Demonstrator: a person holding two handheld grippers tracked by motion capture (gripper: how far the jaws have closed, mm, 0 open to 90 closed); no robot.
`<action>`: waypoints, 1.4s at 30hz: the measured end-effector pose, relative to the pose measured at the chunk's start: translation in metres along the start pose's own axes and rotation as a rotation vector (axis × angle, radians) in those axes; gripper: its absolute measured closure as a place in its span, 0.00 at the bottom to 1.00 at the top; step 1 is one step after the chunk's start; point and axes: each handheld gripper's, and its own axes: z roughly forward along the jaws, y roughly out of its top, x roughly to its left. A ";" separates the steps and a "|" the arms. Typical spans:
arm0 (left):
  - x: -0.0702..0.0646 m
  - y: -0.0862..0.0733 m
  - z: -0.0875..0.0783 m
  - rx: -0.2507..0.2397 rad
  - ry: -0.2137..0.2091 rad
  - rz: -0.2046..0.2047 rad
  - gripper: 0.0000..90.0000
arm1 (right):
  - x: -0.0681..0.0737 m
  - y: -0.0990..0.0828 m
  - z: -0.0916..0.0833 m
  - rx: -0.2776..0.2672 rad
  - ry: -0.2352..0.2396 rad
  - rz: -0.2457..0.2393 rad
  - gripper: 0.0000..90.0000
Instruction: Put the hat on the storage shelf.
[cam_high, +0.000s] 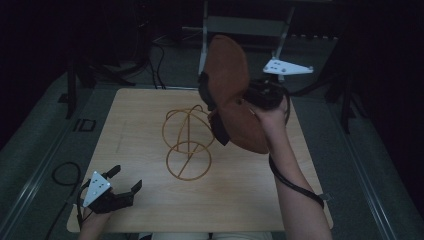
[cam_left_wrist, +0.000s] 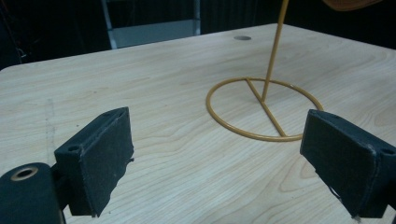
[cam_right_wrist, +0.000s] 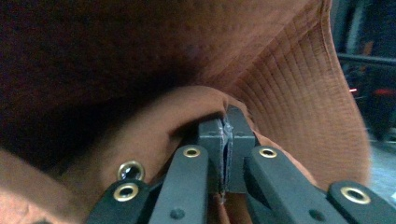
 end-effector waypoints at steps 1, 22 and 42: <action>0.001 0.000 0.000 -0.002 0.003 0.000 0.11 | 0.003 0.001 0.007 0.017 0.003 -0.009 0.98; 0.005 -0.008 0.002 -0.002 -0.007 -0.039 0.12 | 0.027 -0.038 0.104 0.299 0.098 -0.013 0.97; 0.006 -0.010 0.002 -0.008 -0.011 -0.060 0.12 | 0.045 -0.048 0.116 0.381 0.084 -0.129 0.30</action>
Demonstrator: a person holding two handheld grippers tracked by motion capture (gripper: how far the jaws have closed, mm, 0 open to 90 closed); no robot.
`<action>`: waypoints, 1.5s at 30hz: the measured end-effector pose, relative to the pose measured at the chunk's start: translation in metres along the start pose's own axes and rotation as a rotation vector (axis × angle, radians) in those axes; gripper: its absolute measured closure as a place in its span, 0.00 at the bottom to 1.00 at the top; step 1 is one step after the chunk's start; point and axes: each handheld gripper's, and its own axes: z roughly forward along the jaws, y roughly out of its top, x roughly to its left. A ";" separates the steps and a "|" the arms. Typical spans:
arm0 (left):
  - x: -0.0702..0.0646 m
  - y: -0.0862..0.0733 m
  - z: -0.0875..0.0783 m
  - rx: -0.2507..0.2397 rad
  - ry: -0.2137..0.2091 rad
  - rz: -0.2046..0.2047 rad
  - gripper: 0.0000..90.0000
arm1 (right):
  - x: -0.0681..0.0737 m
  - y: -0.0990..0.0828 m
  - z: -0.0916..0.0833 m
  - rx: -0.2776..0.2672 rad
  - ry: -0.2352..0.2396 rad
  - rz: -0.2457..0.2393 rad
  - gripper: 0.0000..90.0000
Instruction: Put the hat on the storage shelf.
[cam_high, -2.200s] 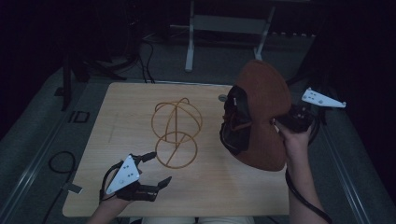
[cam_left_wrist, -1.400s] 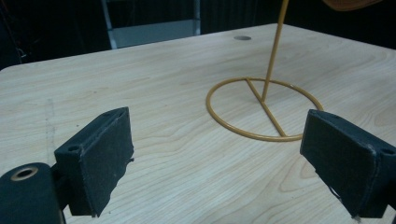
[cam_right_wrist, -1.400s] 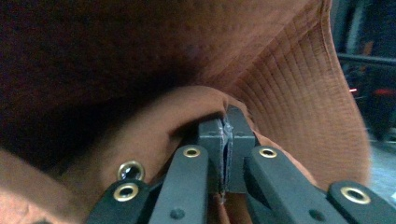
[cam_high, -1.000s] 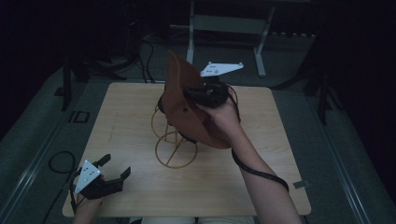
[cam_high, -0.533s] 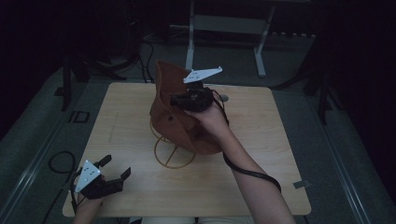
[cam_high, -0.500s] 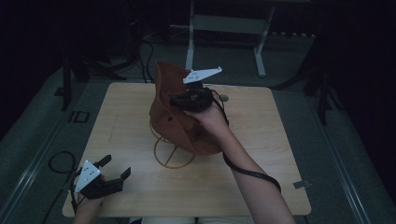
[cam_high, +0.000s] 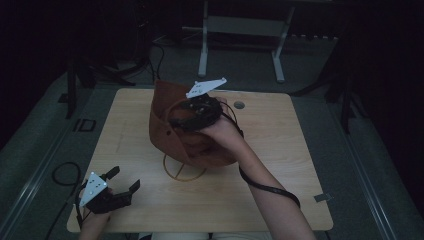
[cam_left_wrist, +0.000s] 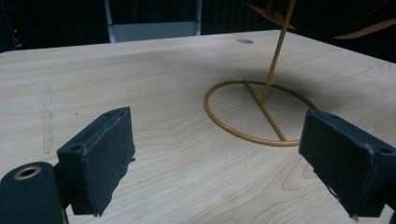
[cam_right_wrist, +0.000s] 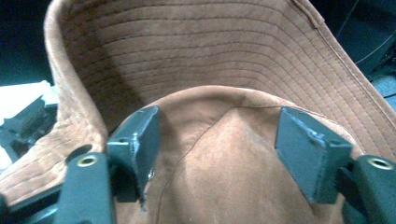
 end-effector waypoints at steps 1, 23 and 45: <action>0.000 0.000 0.000 -0.002 -0.002 -0.003 0.12 | 0.001 0.000 -0.002 0.001 -0.004 -0.006 0.28; -0.001 -0.002 0.002 0.008 0.007 0.000 0.12 | -0.024 -0.051 -0.062 -0.146 -0.051 0.099 0.16; -0.004 -0.004 0.005 0.024 0.003 0.018 0.12 | -0.049 -0.142 -0.099 -0.107 -0.159 0.178 0.16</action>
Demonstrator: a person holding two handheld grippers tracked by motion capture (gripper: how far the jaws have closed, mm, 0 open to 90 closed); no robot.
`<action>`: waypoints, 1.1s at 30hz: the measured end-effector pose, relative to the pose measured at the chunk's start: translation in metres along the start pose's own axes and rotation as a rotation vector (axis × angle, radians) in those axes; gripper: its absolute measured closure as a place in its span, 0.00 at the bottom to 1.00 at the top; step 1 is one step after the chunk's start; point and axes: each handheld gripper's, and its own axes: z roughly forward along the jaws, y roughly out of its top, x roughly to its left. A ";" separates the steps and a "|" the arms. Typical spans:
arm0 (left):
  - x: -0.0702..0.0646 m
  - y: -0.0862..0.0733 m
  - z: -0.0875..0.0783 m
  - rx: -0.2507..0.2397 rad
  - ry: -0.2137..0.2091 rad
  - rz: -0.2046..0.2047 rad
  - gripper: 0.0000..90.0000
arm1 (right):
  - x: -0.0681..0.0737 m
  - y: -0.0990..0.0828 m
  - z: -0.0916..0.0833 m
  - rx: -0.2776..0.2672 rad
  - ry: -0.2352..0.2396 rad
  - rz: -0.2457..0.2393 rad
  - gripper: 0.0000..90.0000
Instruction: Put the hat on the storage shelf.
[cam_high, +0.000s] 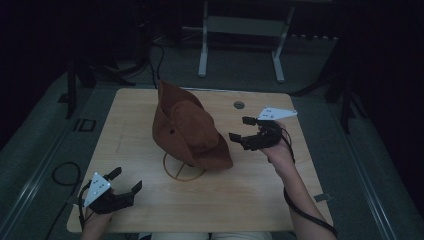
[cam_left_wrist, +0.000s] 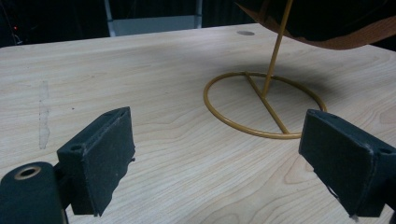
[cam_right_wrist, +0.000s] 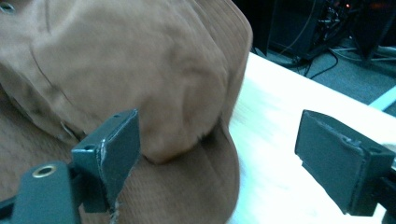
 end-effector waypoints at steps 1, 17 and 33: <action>0.000 0.000 0.000 0.001 0.001 0.001 0.12 | -0.002 -0.004 -0.001 -0.001 -0.005 0.002 0.16; -0.001 0.000 0.002 0.013 0.001 0.007 0.12 | -0.016 -0.072 -0.013 0.022 -0.066 0.059 0.16; -0.001 -0.001 0.004 0.024 -0.005 0.006 0.12 | -0.022 -0.129 -0.027 0.065 -0.105 0.092 0.15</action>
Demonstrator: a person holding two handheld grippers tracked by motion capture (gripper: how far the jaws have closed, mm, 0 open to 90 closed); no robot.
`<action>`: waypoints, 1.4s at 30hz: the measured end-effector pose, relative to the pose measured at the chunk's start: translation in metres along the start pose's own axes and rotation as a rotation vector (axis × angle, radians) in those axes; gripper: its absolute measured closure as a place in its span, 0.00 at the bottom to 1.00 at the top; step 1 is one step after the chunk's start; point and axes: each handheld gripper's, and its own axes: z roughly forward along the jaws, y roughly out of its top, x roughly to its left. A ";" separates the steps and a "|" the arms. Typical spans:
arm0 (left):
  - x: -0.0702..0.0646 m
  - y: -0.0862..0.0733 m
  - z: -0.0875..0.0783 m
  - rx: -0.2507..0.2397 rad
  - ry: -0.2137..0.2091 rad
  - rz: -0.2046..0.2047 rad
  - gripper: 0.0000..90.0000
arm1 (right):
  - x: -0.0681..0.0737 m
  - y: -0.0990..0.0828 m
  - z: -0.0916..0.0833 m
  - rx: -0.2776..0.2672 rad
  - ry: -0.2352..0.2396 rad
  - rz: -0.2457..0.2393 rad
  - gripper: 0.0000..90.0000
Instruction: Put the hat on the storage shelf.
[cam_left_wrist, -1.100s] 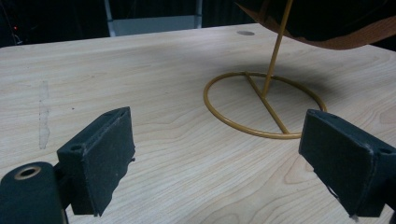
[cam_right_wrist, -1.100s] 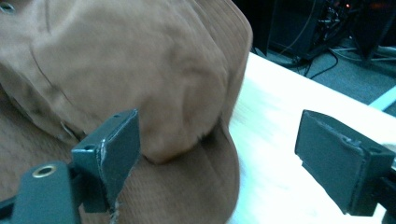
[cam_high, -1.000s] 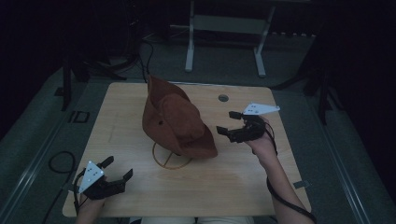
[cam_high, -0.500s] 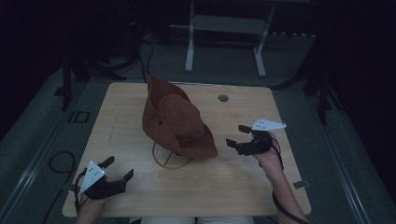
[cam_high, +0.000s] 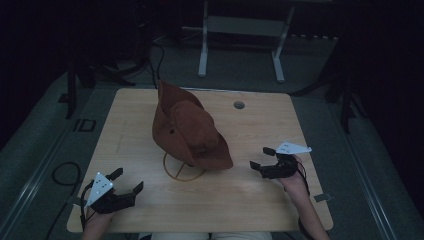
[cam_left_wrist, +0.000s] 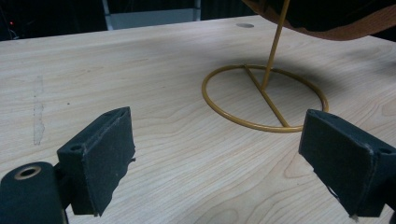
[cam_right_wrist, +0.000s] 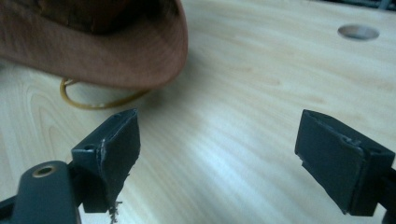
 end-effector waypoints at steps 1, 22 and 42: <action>0.000 0.000 0.000 0.000 0.001 0.001 0.12 | 0.000 -0.003 0.000 0.005 -0.001 0.000 0.15; -0.001 -0.001 0.001 0.005 0.003 0.005 0.12 | 0.004 -0.047 -0.029 0.040 -0.034 0.000 0.15; -0.001 -0.001 0.000 0.007 0.005 0.006 0.12 | -0.013 -0.068 -0.057 0.046 -0.155 0.041 0.15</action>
